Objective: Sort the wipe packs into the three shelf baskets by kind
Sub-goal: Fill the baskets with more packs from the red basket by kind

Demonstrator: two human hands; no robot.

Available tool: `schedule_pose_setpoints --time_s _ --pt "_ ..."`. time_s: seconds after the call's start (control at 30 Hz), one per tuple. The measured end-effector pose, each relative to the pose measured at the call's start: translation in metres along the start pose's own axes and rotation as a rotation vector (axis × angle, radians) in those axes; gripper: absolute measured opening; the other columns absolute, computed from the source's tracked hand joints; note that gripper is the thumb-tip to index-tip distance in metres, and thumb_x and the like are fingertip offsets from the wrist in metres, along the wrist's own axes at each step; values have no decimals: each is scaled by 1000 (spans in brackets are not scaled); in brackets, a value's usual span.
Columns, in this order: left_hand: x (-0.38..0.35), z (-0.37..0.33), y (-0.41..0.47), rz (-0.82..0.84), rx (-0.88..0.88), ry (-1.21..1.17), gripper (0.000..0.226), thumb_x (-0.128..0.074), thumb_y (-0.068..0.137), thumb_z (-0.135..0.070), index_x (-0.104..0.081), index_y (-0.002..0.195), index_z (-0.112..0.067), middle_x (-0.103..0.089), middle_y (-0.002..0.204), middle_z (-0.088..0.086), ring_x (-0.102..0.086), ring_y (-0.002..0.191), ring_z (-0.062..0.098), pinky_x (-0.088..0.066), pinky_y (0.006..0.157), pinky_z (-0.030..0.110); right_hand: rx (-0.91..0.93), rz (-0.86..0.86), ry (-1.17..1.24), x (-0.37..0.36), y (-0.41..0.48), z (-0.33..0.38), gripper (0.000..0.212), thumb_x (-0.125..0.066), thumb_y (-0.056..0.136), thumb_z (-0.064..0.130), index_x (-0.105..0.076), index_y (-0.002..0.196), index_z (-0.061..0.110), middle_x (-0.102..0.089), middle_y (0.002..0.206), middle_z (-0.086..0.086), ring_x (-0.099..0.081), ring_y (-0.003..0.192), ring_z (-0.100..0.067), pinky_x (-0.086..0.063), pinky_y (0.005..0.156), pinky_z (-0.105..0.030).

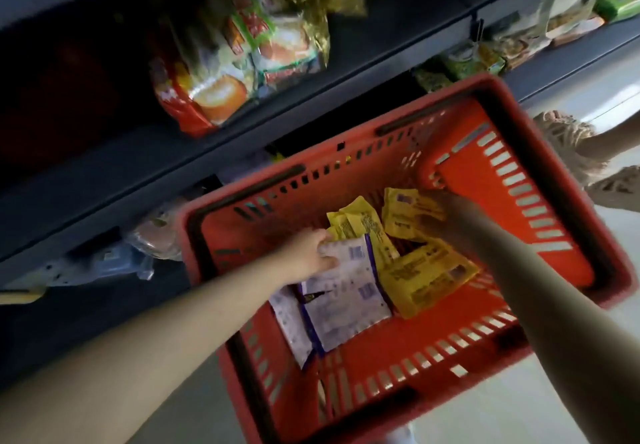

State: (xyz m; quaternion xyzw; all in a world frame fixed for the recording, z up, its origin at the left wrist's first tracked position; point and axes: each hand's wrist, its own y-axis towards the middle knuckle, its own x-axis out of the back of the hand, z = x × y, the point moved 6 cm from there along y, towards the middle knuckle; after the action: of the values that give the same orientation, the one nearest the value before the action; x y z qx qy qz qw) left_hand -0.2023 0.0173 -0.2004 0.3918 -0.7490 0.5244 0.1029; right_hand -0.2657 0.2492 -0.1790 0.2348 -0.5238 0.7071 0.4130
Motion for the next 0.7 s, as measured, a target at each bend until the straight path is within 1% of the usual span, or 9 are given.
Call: schedule_pose_setpoints --time_s 0.1,0.2,0.3,0.4,0.43,0.5,0.57,0.63,0.7 --pt "-5 1 18 31 -6 100 66 -68 86 -37 -40 142 -15 -39 138 12 -44 125 27 -36 93 25 46 -1 -45 -12 26 -2 61 -56 93 39 -31 149 31 -35 150 -12 -34 135 -34 -32 108 -40" --pt "-4 6 28 -38 8 177 55 -74 81 -33 -51 129 -18 -43 126 8 -47 115 28 -40 91 30 35 -21 -123 -13 33 -2 67 -62 89 42 -33 148 28 -36 149 -12 -30 135 -34 -30 108 -38" --pt "-3 11 29 -94 57 250 46 -77 76 -34 -55 115 -20 -46 117 5 -46 113 29 -40 89 33 -34 -39 -155 -15 34 -3 66 -68 84 38 -43 143 23 -43 137 -14 -40 122 -32 -37 101 -38" --pt "-2 16 27 -98 105 256 46 -76 77 -37 -56 114 -20 -48 122 4 -41 119 30 -38 91 34 -90 -38 -57 -18 38 -7 58 -73 80 36 -55 132 15 -50 126 -13 -47 113 -30 -44 97 -39" --pt "-1 17 26 -104 110 224 44 -76 77 -35 -57 114 -19 -49 122 5 -42 116 29 -38 89 33 -78 -47 -26 -17 38 -6 55 -73 81 35 -57 130 15 -52 127 -12 -49 113 -30 -44 96 -37" --pt "3 18 22 -118 105 85 36 -77 79 -26 -56 107 -16 -54 115 7 -48 100 22 -38 75 28 -39 -49 -36 -11 35 -3 54 -72 81 38 -59 129 17 -54 129 -9 -48 116 -28 -39 92 -33" --pt "12 13 10 -146 91 -55 31 -77 79 -19 -51 96 -15 -54 99 5 -48 83 17 -34 62 28 -12 -62 -86 0 23 1 57 -70 80 46 -57 130 20 -54 130 -7 -46 119 -29 -34 93 -35" --pt "30 1 -14 -197 88 -171 32 -78 78 -18 -49 92 -13 -48 82 0 -43 71 15 -30 55 27 3 -69 25 23 -1 10 56 -70 82 41 -55 130 15 -61 119 -9 -57 100 -26 -36 80 -28" --pt "54 -17 -52 -227 81 -288 31 -78 77 -16 -50 90 -12 -44 74 -3 -40 65 13 -29 54 26 63 -111 203 62 -34 25 48 -73 82 33 -56 122 13 -65 100 -6 -56 75 -16 -37 62 -24"
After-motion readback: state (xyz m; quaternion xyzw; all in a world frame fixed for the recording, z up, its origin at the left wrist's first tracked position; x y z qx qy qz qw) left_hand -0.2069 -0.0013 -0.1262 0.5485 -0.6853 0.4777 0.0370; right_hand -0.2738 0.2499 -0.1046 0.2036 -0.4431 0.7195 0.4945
